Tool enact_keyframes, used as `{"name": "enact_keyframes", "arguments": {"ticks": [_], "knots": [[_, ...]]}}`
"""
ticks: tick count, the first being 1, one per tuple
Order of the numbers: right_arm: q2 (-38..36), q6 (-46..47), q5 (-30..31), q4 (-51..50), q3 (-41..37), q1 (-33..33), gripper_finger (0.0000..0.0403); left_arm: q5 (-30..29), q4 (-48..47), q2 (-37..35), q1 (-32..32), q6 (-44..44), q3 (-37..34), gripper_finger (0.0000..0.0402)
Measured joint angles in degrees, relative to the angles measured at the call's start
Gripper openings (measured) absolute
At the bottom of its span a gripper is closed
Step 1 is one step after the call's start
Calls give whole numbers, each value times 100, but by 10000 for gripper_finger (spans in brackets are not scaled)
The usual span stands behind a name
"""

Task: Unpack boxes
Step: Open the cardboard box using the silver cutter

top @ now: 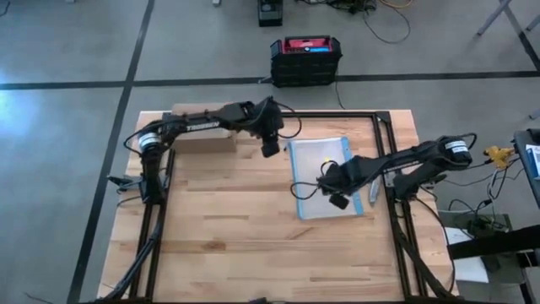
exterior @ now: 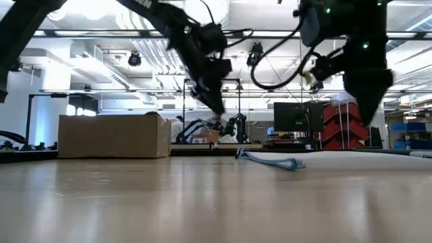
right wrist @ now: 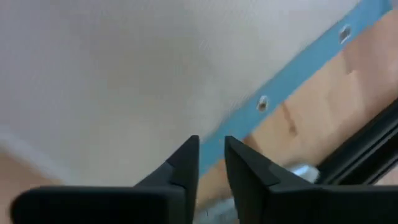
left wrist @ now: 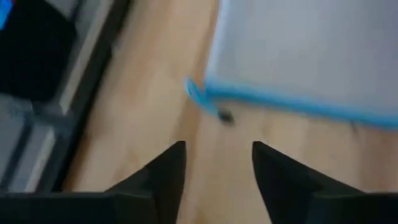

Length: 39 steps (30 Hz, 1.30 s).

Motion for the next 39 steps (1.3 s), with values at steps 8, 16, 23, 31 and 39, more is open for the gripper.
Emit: {"name": "enact_keyframes", "arguments": {"ticks": [8,16,23,31,39], "knots": [[201,-644,-234,-1100,-68,-653,122,26,-489,-560,-930,-672,-1077,211],[234,-1685,-272,-1367,-610,-919,113,7,990,-942,-2055,-1354,-2878,196],[470,-1937,-613,-1186,-979,-967,99,-129,1933,-1201,-3087,-2422,-3576,177],[983,-2545,-833,-1044,-1054,-967,99,-305,2499,-1338,-3772,-2378,-3543,158],[1399,-2732,-1198,-506,-1075,-909,98,-312,2366,-1580,-3878,-2466,-3534,159]]}}
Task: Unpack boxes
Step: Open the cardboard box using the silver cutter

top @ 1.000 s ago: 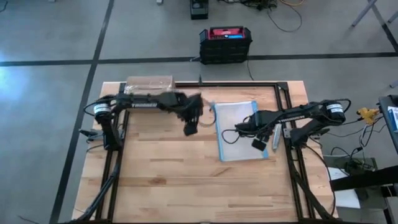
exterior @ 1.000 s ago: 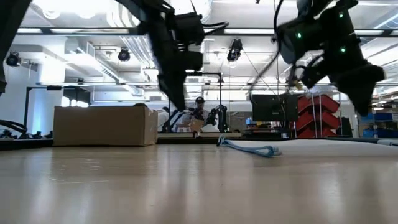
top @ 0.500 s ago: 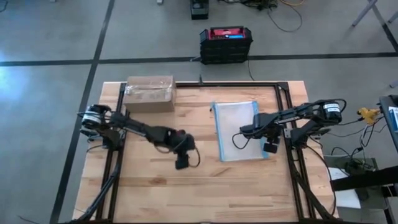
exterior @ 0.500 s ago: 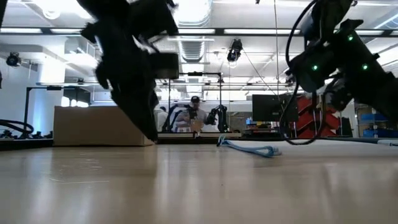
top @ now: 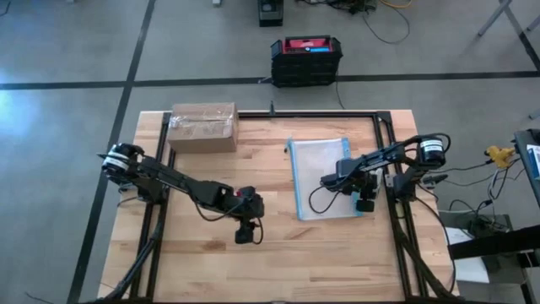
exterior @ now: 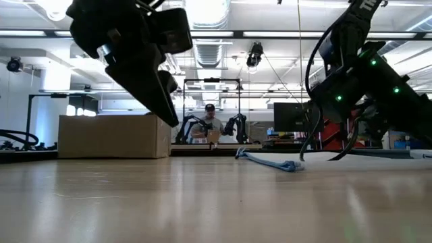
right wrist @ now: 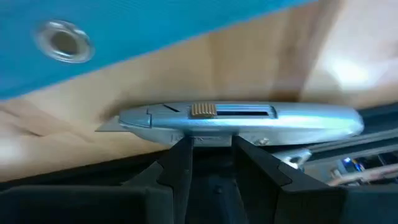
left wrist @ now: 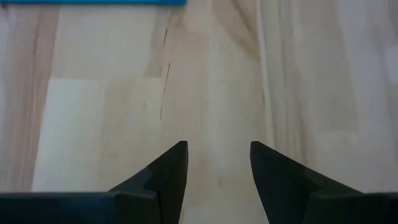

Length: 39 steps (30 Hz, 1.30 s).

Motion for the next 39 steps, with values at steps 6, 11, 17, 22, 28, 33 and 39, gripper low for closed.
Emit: {"name": "enact_keyframes", "arguments": {"ticks": [6,11,17,22,28,33,39], "knots": [[22,170,-230,135,578,236,98,-443,-530,-293,-3,71,-9,158],[1,247,-222,332,1509,536,98,-1550,-982,-626,6,112,-23,160],[-408,-97,475,618,2094,854,98,-2280,-552,-948,-23,109,-337,156],[-839,-818,1002,505,1632,932,98,-2217,1875,-993,-49,318,-1276,156],[-1050,3477,1054,666,927,760,102,-2090,3957,-862,-107,161,-2221,155],[-1624,4849,887,1448,531,968,135,-2090,4477,-860,-116,50,-2503,155],[-1926,5830,827,1640,228,932,198,-2100,4515,-833,-131,17,-2515,155]]}}
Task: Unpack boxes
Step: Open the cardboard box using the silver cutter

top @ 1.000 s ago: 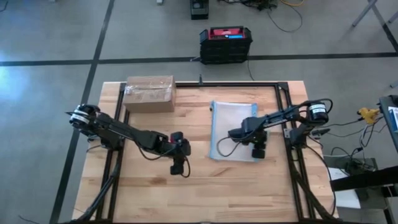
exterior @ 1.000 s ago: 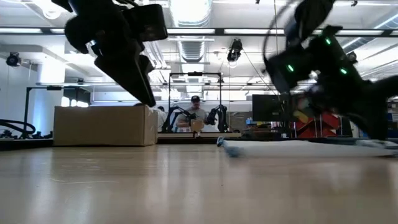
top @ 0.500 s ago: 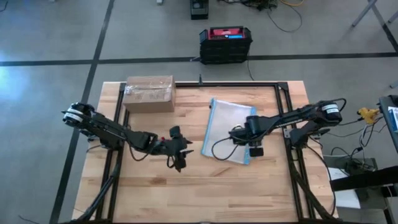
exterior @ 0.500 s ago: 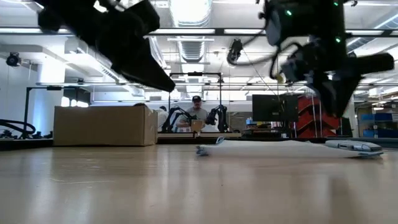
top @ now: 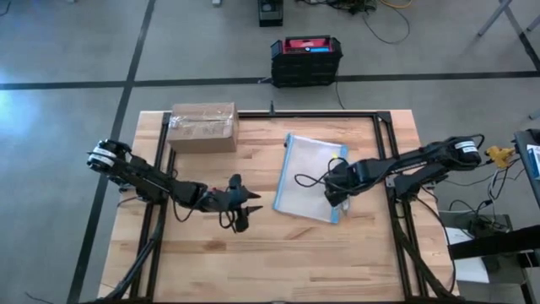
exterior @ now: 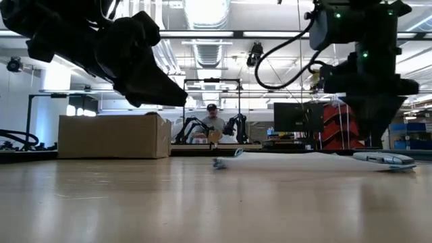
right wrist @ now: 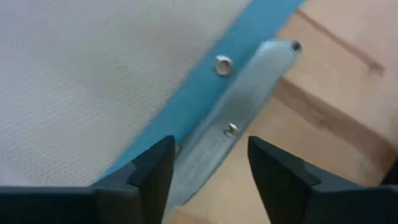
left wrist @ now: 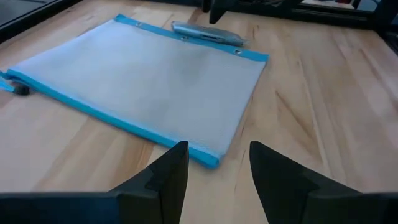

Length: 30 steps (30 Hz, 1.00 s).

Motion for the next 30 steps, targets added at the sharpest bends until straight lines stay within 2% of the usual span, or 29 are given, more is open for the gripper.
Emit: {"name": "enact_keyframes", "arguments": {"ticks": [5,9,14,18,24,30], "knots": [[97,394,0,225,-100,-13,237,0,3,1,-34,186,-12,155],[285,608,2,243,-133,-16,242,0,-28,3,-36,239,-14,155],[422,898,2,346,-352,-52,219,0,-70,5,-62,289,-69,155],[380,937,-39,810,-697,-140,199,2,-70,8,-84,329,-188,155],[372,601,-243,1452,-986,-235,177,0,34,8,-84,225,-304,155],[377,117,-207,1513,-977,-229,116,-4,391,8,-82,263,-318,155]]}}
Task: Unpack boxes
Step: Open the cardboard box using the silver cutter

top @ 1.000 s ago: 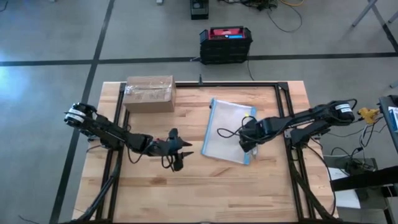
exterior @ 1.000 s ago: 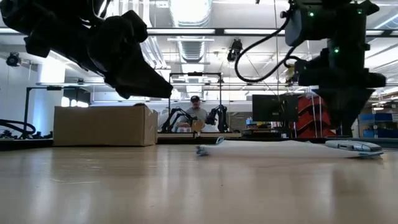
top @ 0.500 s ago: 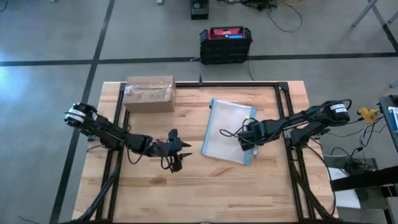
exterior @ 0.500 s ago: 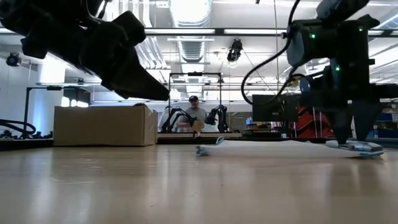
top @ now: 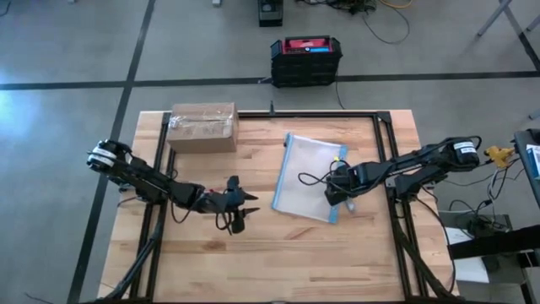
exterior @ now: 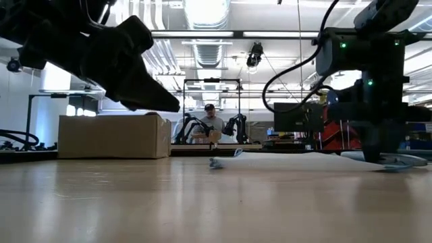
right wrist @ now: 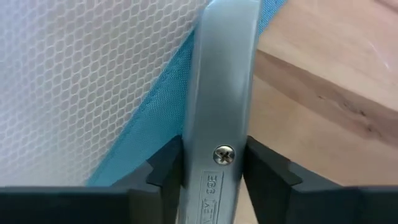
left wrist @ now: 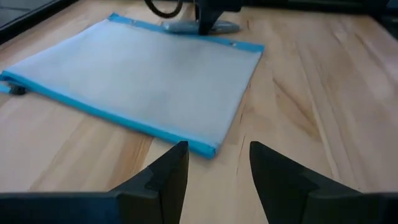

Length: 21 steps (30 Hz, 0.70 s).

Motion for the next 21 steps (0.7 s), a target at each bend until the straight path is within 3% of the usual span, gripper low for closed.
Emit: {"name": "enact_keyframes", "arguments": {"ticks": [10,17,21], "knots": [[-770,-430,317,13,46,105,108,-399,657,1,-2,126,-48,156],[-1293,-535,1705,97,392,453,108,-988,1678,0,9,506,-129,156],[-1305,-1153,2665,1022,459,632,108,-977,2472,114,39,672,-123,156]]}}
